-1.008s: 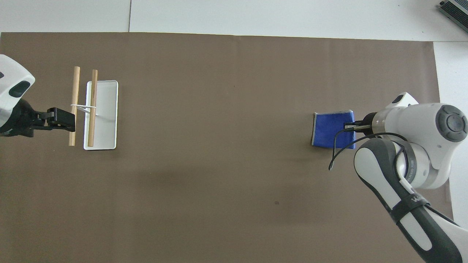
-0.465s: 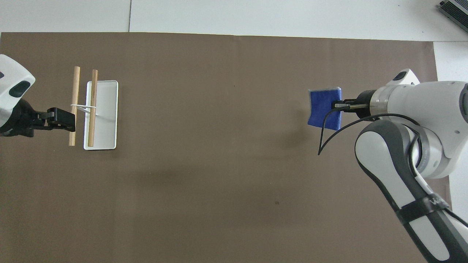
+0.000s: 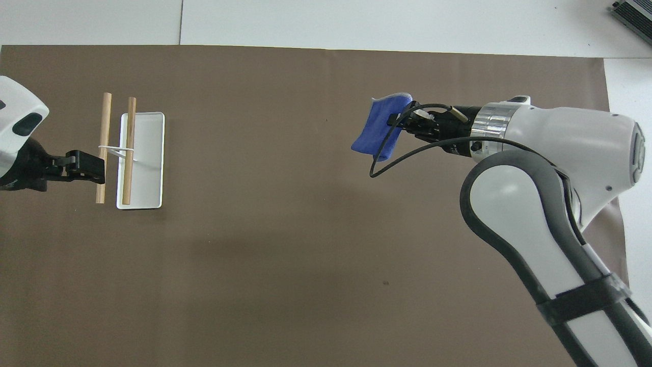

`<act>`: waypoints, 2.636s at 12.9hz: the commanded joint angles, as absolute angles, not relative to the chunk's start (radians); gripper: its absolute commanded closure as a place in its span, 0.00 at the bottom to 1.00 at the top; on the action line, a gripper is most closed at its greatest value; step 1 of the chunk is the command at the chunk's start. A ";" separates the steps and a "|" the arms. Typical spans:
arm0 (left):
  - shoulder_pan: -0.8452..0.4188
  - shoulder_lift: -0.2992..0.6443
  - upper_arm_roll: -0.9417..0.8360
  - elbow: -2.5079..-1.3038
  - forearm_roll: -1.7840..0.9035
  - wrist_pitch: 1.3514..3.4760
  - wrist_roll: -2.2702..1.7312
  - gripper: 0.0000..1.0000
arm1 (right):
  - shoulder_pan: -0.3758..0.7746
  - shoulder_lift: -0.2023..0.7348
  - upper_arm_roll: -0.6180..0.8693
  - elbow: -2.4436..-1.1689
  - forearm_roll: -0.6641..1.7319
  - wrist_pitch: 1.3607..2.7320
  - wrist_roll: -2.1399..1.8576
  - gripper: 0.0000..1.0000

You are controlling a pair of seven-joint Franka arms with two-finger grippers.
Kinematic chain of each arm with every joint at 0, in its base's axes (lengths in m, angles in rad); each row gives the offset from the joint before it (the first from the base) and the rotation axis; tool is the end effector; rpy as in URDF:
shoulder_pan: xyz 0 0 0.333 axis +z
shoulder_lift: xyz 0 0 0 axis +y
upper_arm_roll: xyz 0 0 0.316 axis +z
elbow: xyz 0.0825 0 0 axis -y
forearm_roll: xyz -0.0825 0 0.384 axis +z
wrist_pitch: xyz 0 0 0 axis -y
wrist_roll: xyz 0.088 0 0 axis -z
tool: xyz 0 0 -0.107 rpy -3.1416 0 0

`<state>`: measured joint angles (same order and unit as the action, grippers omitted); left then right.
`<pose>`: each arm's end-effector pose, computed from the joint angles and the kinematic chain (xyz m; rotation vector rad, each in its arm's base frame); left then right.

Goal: Right arm passes towel to left arm to hang
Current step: 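Carry the towel toward the rack while the left gripper reaches out, then close the left gripper on the towel held by the right gripper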

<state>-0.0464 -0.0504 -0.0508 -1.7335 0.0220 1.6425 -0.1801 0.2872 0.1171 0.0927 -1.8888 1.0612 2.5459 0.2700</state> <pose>0.5385 -0.0509 0.5812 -3.1087 -0.1260 0.0574 0.5896 0.2210 0.4979 -2.0985 0.7030 -0.2287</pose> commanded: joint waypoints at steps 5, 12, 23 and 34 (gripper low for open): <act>-0.048 -0.127 -0.048 -1.879 -0.020 1.753 -0.310 0.00 | 0.442 0.176 0.094 -1.775 1.492 2.709 0.470 1.00; -0.051 -0.170 -0.037 -1.993 -0.303 1.951 -0.904 0.00 | 0.540 0.261 0.094 -1.700 1.528 2.798 0.666 1.00; -0.057 -0.175 -0.198 -2.098 -0.373 2.319 -1.416 0.00 | 0.621 0.285 0.094 -1.687 1.697 2.895 0.655 1.00; -0.057 -0.107 -0.268 -2.097 -0.394 2.476 -1.463 0.16 | 0.617 0.287 0.094 -1.687 1.700 2.892 0.652 1.00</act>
<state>-0.0489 -0.1044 -0.2715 -2.0865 -0.3753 2.4519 -1.4562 0.6208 0.2715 0.0918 -1.7116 1.6857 2.8798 0.6610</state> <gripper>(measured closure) 0.048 0.960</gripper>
